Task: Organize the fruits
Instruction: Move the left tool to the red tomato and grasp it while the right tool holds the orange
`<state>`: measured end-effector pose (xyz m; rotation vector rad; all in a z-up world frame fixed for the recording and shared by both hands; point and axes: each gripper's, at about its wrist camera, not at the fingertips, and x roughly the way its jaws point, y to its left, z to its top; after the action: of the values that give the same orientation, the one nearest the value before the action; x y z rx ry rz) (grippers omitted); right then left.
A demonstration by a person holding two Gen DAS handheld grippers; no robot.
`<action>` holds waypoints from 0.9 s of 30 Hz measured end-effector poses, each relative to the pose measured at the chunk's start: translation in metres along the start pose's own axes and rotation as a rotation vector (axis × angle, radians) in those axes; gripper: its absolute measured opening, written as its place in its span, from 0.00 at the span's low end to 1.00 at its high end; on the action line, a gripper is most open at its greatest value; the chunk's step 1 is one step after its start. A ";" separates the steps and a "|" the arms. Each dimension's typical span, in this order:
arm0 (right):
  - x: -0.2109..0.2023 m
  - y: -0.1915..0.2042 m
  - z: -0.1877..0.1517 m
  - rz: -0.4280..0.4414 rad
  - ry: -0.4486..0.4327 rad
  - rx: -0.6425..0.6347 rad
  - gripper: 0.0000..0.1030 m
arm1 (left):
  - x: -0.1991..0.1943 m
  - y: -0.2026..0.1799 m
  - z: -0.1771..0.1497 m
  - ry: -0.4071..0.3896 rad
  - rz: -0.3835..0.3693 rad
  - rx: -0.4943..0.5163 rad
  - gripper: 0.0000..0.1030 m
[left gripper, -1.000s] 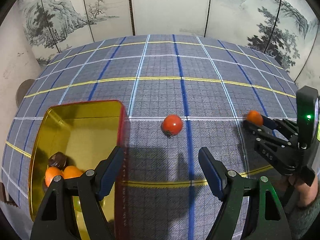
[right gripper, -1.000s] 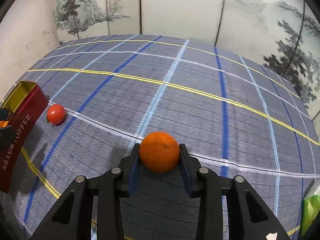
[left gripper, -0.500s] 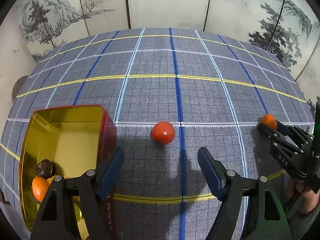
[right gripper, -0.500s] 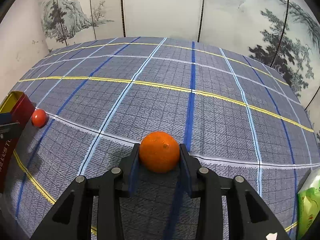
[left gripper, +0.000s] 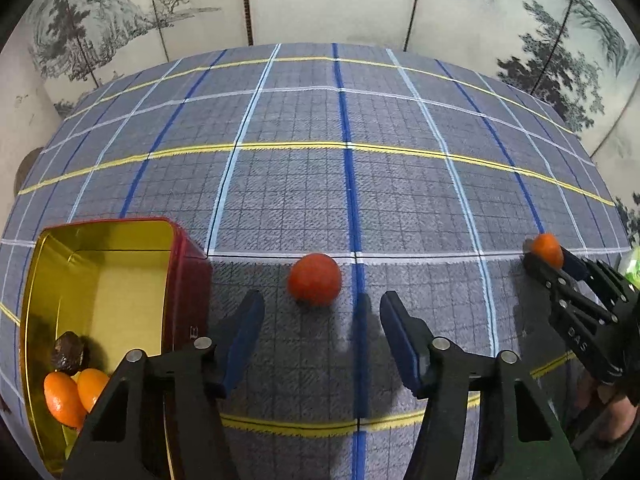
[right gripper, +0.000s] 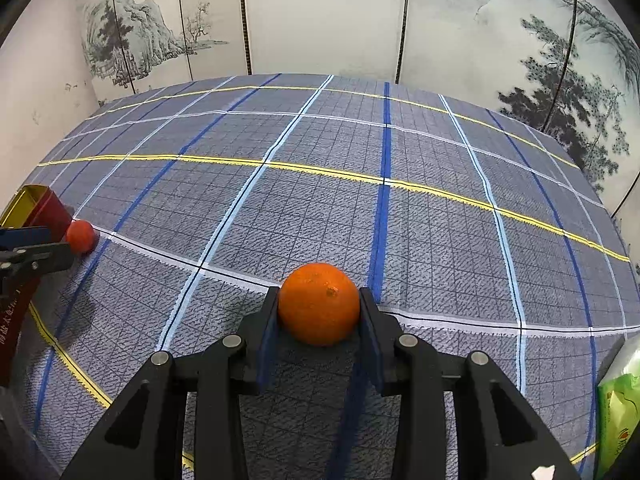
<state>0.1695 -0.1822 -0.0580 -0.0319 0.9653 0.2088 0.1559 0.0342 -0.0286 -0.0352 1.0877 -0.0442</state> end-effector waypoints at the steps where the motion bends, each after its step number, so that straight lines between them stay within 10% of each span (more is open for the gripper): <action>1: 0.000 0.000 0.000 0.000 0.000 0.000 0.34 | 0.003 0.001 0.001 0.008 -0.002 -0.007 0.56; 27: 0.001 -0.002 -0.001 0.007 -0.001 0.009 0.34 | 0.022 0.006 0.010 0.045 0.009 -0.041 0.30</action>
<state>0.1696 -0.1841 -0.0590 -0.0207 0.9659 0.2105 0.1753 0.0390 -0.0441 -0.0666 1.1336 -0.0142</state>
